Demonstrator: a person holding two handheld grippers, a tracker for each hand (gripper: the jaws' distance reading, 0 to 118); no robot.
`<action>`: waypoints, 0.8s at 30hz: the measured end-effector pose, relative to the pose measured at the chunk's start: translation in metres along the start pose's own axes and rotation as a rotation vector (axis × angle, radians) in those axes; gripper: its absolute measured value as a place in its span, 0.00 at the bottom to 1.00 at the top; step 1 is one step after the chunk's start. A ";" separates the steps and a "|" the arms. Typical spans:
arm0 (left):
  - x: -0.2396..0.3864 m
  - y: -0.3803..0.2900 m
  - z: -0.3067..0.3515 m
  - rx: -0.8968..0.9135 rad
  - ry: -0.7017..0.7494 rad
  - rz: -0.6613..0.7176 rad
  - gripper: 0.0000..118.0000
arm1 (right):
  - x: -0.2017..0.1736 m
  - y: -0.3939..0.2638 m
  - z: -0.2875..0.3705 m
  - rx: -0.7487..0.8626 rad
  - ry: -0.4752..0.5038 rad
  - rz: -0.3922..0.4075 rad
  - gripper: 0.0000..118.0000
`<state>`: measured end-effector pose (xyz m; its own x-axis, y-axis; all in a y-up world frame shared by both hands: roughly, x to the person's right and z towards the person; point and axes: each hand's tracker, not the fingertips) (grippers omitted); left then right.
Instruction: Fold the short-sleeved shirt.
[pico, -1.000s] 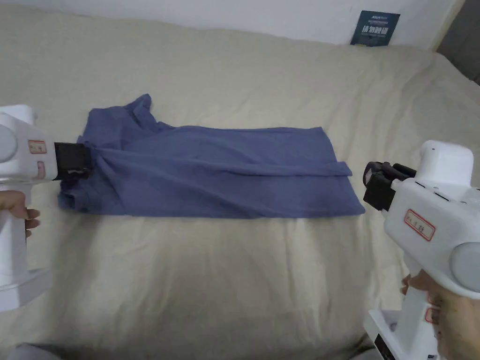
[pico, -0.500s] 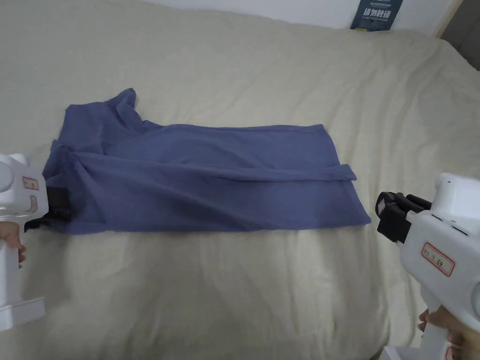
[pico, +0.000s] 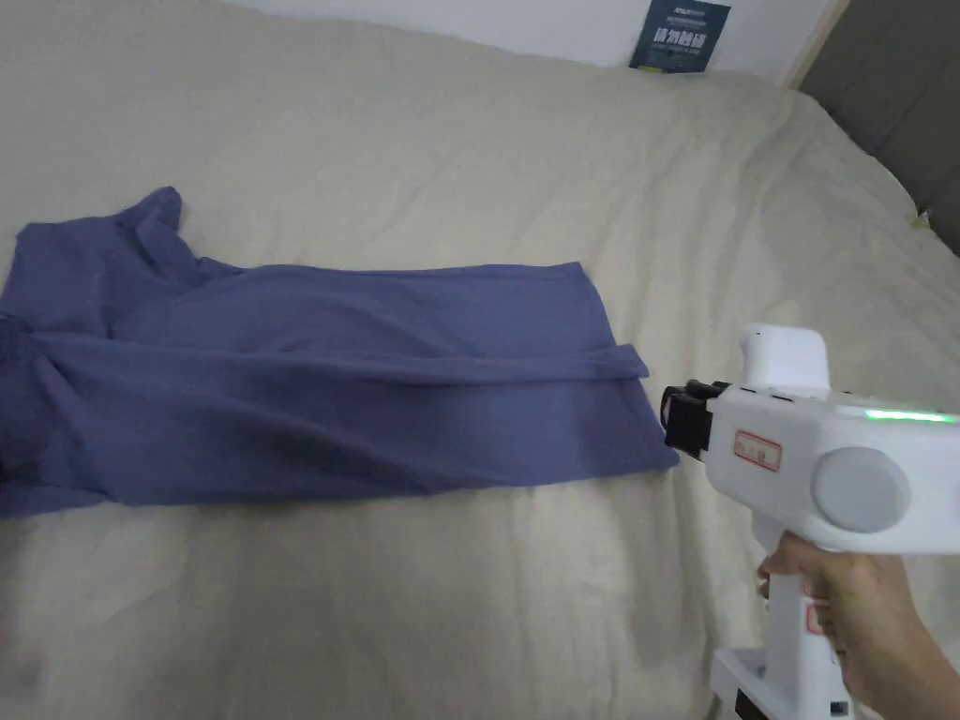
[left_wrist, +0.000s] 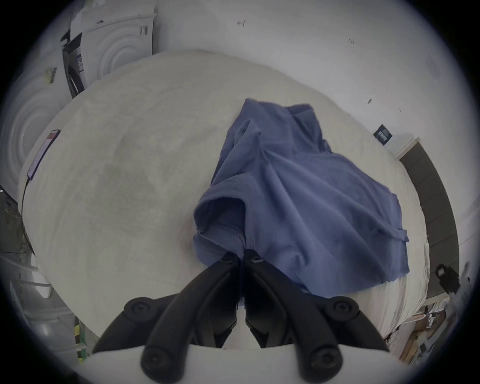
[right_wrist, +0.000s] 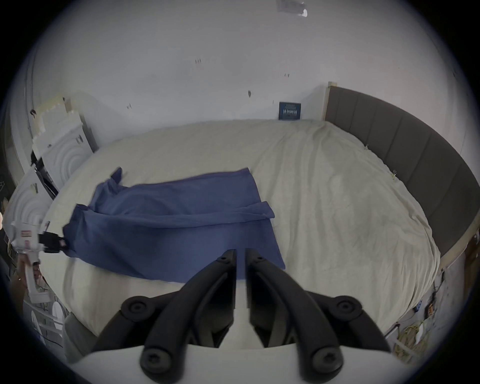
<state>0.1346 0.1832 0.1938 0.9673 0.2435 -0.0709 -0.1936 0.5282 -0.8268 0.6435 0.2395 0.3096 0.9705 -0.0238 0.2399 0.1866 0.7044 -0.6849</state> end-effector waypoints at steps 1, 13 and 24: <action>0.000 0.000 0.004 0.004 -0.007 0.001 0.03 | 0.002 0.007 -0.014 -0.055 0.000 0.008 0.30; -0.020 0.005 -0.004 -0.010 -0.014 -0.006 0.03 | 0.037 0.028 -0.124 -0.397 -0.060 -0.129 0.97; -0.014 0.001 -0.008 -0.023 0.005 -0.037 0.03 | 0.043 0.010 -0.135 -0.448 -0.063 -0.186 0.13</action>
<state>0.1226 0.1735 0.1894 0.9745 0.2201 -0.0430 -0.1541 0.5177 -0.8416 0.7076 0.1498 0.2204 0.9061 -0.0677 0.4176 0.4164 0.3176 -0.8519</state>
